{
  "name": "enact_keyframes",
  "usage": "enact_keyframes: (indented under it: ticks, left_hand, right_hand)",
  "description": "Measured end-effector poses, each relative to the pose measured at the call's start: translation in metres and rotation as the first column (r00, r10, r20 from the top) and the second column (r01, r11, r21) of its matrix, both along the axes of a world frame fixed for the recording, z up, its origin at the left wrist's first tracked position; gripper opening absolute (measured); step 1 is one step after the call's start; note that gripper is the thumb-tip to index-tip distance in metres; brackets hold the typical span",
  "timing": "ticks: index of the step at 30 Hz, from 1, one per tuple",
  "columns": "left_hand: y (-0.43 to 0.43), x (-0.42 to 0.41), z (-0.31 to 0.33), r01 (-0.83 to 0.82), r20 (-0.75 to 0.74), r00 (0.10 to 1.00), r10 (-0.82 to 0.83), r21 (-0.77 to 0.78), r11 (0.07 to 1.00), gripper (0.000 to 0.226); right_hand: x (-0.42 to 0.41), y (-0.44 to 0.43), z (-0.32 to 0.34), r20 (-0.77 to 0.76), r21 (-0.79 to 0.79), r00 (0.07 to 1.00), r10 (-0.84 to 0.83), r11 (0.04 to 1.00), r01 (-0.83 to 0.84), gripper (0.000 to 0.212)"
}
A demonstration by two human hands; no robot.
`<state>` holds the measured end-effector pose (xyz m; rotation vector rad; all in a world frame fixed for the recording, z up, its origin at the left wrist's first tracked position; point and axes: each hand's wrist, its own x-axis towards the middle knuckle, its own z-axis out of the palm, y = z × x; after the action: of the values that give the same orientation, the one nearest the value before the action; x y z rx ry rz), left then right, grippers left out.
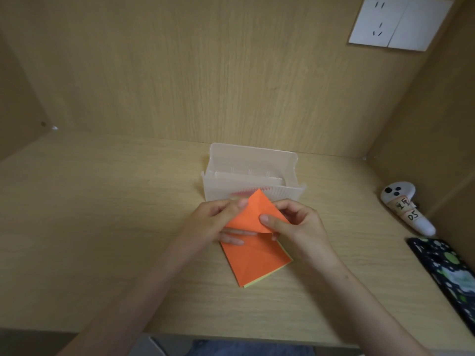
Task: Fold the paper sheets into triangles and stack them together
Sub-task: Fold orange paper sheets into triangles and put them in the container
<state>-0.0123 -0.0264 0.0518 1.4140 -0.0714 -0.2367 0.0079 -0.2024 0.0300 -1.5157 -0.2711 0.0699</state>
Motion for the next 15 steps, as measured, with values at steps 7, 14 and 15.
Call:
enact_keyframes:
  ticks: [7,14,15]
  left_hand:
    - [0.005,0.001,-0.009,-0.008,0.091,0.996,-0.001,0.102,0.995,0.017]
    - [0.005,0.002,-0.011,-0.025,0.13,0.991,0.011,0.105,0.994,0.019]
    - [0.005,0.002,-0.012,-0.039,0.131,0.991,0.025,0.107,0.993,0.019]
  right_hand:
    - [0.0,0.002,0.003,-0.057,0.063,0.998,0.001,0.998,0.003,0.03]
    - [0.0,0.002,0.007,-0.105,-0.008,0.991,-0.087,0.996,0.087,0.033]
    - [0.0,0.002,0.007,-0.113,-0.02,0.989,-0.098,0.995,0.097,0.027]
